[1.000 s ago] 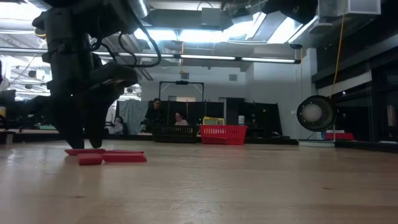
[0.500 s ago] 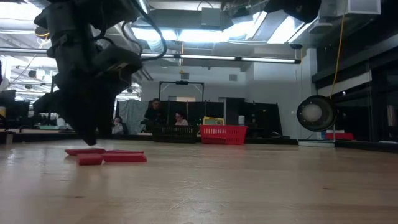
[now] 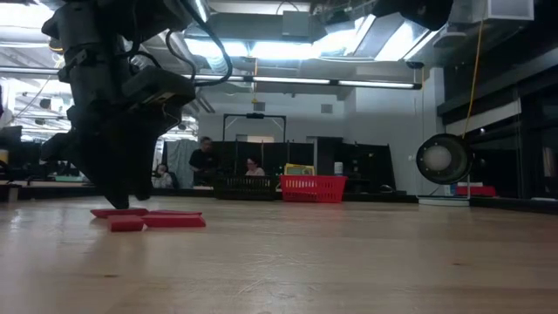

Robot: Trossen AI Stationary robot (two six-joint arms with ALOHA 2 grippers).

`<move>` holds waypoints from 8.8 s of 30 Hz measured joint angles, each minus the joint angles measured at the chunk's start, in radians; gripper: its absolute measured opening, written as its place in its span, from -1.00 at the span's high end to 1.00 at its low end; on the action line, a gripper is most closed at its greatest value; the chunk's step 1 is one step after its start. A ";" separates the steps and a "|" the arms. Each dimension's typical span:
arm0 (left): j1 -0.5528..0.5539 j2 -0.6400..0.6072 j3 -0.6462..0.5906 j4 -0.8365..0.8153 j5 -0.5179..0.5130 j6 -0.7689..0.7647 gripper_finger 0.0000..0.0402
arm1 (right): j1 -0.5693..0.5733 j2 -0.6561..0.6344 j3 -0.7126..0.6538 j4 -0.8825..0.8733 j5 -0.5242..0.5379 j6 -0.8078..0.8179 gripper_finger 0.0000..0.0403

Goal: Pick & Place School Supplies
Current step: Put the red eraser into the black bin

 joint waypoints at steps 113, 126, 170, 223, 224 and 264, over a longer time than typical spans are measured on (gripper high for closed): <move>1.112 0.380 0.679 -0.249 0.140 0.739 0.93 | 0.128 -0.014 -0.001 -0.147 0.344 0.293 0.30; 1.083 0.380 0.679 -0.211 0.110 0.792 0.25 | 0.128 -0.014 -0.001 -0.147 0.344 0.293 0.30; 0.083 0.035 0.233 -0.162 0.149 1.259 0.30 | 0.180 -0.015 -0.001 -0.224 0.385 0.431 0.30; 0.111 0.153 0.137 0.039 0.173 1.249 0.30 | 0.197 -0.015 -0.001 -0.248 0.396 0.465 0.30; 0.111 0.153 0.137 0.039 0.172 1.249 0.30 | 0.197 -0.015 -0.001 -0.248 0.396 0.465 0.30; 0.518 -0.199 0.147 0.208 0.030 0.963 0.92 | 0.206 -0.015 -0.001 -0.259 0.417 0.483 0.30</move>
